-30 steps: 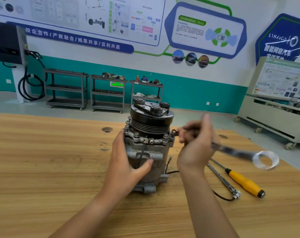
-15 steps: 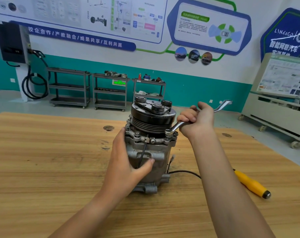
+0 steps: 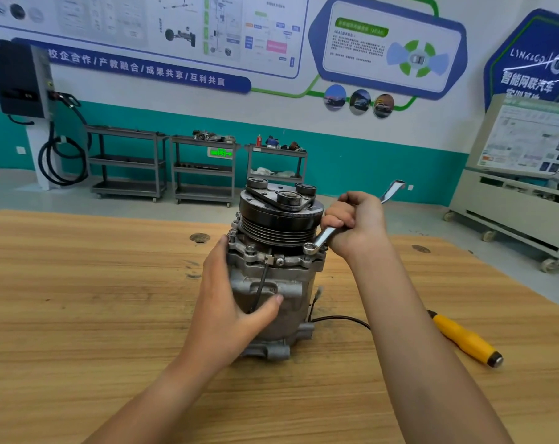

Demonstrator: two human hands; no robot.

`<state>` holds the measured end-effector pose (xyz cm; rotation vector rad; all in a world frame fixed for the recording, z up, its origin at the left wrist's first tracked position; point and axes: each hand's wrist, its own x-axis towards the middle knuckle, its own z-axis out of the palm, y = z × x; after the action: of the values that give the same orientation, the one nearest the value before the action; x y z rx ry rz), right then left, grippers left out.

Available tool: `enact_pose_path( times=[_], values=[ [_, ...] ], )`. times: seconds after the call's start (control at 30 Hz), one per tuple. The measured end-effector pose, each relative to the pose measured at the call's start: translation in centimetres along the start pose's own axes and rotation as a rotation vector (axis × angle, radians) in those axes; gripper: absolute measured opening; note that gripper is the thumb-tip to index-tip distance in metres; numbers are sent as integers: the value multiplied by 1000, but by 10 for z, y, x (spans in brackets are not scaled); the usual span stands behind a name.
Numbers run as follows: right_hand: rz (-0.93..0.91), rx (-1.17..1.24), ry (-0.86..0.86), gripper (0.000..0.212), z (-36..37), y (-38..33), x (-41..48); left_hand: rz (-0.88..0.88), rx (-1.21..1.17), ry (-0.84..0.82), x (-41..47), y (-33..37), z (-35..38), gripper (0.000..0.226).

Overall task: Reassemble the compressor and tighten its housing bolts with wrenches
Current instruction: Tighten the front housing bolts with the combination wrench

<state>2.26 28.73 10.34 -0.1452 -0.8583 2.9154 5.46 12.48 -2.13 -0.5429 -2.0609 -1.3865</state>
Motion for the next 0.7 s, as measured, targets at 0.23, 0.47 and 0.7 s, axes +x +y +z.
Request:
enact_pose_path(
  times=[0.23,0.47,0.7],
  values=[
    [-315,10,85,25,-11,8,-20,-33,-39,-56,12,1,-17,74],
    [-791,-131,56,25,-22,43,-64,5,-5,-21,9,-1,-9,75],
    [-1325,-724,-200,16,-33,93,-78,-37,6,-21,8,3,-8,80]
  ],
)
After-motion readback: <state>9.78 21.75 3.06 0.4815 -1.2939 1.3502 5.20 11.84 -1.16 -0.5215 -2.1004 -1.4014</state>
